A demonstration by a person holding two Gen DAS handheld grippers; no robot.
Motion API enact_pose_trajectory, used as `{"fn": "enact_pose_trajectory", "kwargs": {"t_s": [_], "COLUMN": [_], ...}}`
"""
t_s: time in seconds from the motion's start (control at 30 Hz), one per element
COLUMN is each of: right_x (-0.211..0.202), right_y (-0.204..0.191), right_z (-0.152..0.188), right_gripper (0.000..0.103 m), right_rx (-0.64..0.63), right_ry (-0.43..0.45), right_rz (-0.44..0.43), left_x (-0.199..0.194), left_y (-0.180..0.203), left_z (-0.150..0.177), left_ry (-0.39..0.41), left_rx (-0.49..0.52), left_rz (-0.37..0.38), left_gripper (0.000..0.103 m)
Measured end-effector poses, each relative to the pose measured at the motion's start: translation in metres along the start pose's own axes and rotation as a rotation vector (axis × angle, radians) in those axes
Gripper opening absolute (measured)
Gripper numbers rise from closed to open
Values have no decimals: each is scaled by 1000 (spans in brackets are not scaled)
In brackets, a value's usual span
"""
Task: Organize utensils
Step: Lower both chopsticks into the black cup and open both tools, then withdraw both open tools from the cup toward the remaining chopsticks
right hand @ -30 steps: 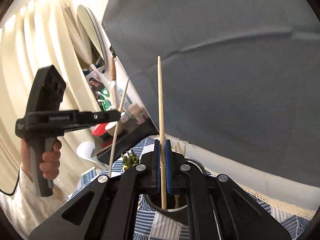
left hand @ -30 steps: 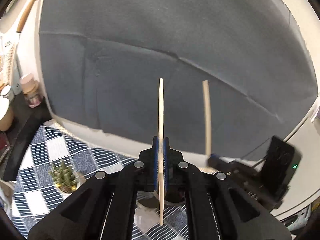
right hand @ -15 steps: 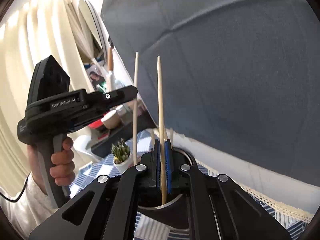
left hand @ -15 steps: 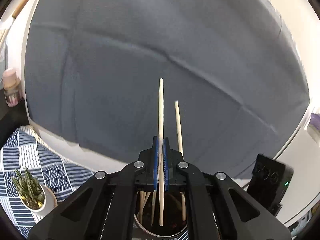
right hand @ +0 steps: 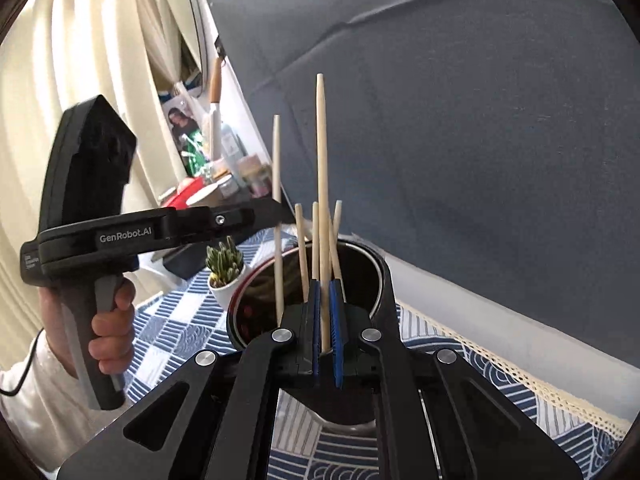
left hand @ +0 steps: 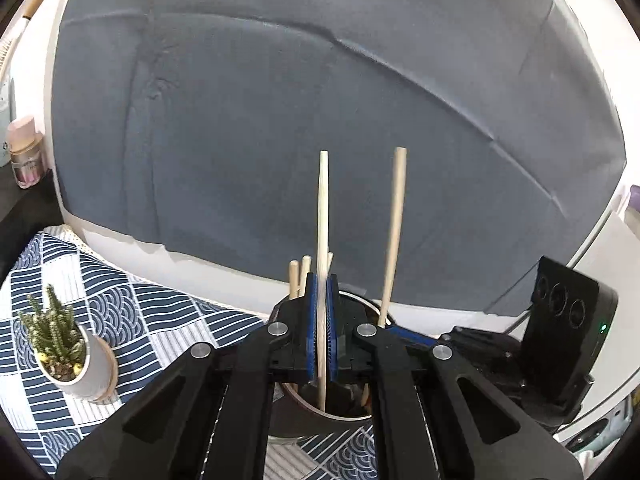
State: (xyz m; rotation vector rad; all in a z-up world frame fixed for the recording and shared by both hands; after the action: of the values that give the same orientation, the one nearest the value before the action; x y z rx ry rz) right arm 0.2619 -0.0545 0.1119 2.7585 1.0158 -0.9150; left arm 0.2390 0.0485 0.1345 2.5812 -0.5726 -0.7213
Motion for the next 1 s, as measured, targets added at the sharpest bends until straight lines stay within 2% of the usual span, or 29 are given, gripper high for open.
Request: {"fn": "enact_pose_trajectory", "kwargs": {"t_s": [0.23, 0.3, 0.33, 0.37, 0.4, 0.5, 0.57, 0.63, 0.67, 0.77, 0.87, 1.0], "right_x": [-17, -26, -31, -36, -43, -58, -68, -81, -87, -100, -112, -123], "right_y": [-1, -2, -3, -3, -5, -12, -17, -23, -26, -36, -43, -59], "right_z": [-1, -3, -3, -2, -1, 2, 5, 9, 11, 16, 24, 34], "right_gripper": [9, 29, 44, 50, 50, 63, 72, 78, 83, 87, 89, 90], "right_rx": [-26, -31, -30, -29, -26, -39, -42, -47, -46, -35, -27, -11], "right_ry": [-8, -6, 2, 4, 1, -5, -19, -18, -20, -36, -52, -67], "right_rz": [72, 117, 138, 148, 159, 210, 217, 251, 266, 290, 339, 368], "left_x": [-19, -26, -30, -37, -42, -58, -65, -76, -80, -92, -108, -129], "left_y": [1, 5, 7, 9, 11, 17, 20, 25, 27, 31, 36, 37], "left_z": [0, 0, 0, 0, 0, 1, 3, 7, 9, 14, 20, 28], "left_ry": [-3, -7, -5, 1, 1, -5, -15, -21, -30, -39, -48, -62], "left_rx": [15, 21, 25, 33, 37, 55, 57, 66, 69, 87, 108, 128], "left_rz": [-12, -11, -9, -10, -10, -26, -35, -33, -37, -61, -79, -90], "left_gripper": [6, 17, 23, 24, 25, 38, 67, 72, 80, 82, 93, 96]}}
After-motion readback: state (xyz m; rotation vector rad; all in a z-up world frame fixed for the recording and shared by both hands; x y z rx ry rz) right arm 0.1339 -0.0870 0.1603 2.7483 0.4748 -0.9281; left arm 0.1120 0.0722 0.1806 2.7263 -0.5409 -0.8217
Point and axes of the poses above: each gripper's, at about its wrist camera, not at the fingertips, and x roughly the way its jaws point, y to its right, z to its underside, the point moved 8 cm from there along x, roughly the way its jaws point, and after that the axes turned 15 degrees about z, right-handed, at the moved point
